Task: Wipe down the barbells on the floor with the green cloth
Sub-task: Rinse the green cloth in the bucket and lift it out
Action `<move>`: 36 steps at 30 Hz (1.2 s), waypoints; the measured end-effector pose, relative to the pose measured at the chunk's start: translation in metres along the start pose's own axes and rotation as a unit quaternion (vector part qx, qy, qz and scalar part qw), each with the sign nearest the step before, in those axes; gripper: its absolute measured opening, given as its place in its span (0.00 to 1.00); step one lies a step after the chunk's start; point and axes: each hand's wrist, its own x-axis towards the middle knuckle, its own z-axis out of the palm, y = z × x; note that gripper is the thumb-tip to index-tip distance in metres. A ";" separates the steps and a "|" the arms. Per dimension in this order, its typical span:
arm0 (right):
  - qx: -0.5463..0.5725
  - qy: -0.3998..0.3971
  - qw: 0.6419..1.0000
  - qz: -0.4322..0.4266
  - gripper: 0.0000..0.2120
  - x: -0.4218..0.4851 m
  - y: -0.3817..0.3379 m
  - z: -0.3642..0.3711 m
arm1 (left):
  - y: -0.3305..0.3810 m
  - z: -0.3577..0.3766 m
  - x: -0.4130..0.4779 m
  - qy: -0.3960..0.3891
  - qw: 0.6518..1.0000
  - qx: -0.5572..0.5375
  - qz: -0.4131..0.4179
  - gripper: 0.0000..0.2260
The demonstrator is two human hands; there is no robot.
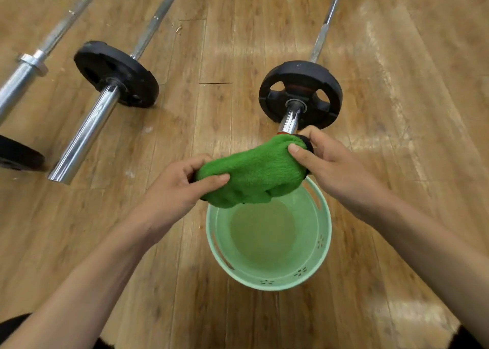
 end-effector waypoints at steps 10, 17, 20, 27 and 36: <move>0.115 -0.128 0.981 0.086 0.16 -0.015 0.000 -0.014 | 0.024 0.001 0.002 -0.012 0.982 -0.185 0.034 0.08; 0.073 -0.020 0.997 0.012 0.05 -0.019 -0.004 -0.015 | 0.015 0.003 0.007 0.104 0.978 -0.076 0.162 0.10; 0.057 -0.004 0.998 0.021 0.06 -0.016 -0.007 -0.015 | 0.013 -0.002 0.011 0.152 0.973 -0.017 0.171 0.15; 0.131 0.054 0.985 0.100 0.14 -0.013 0.000 -0.016 | 0.009 -0.008 0.013 -0.111 0.913 -0.366 -0.143 0.41; 0.359 0.085 0.919 0.138 0.08 -0.008 -0.008 -0.018 | -0.005 0.022 0.016 -0.052 0.903 -0.398 -0.153 0.43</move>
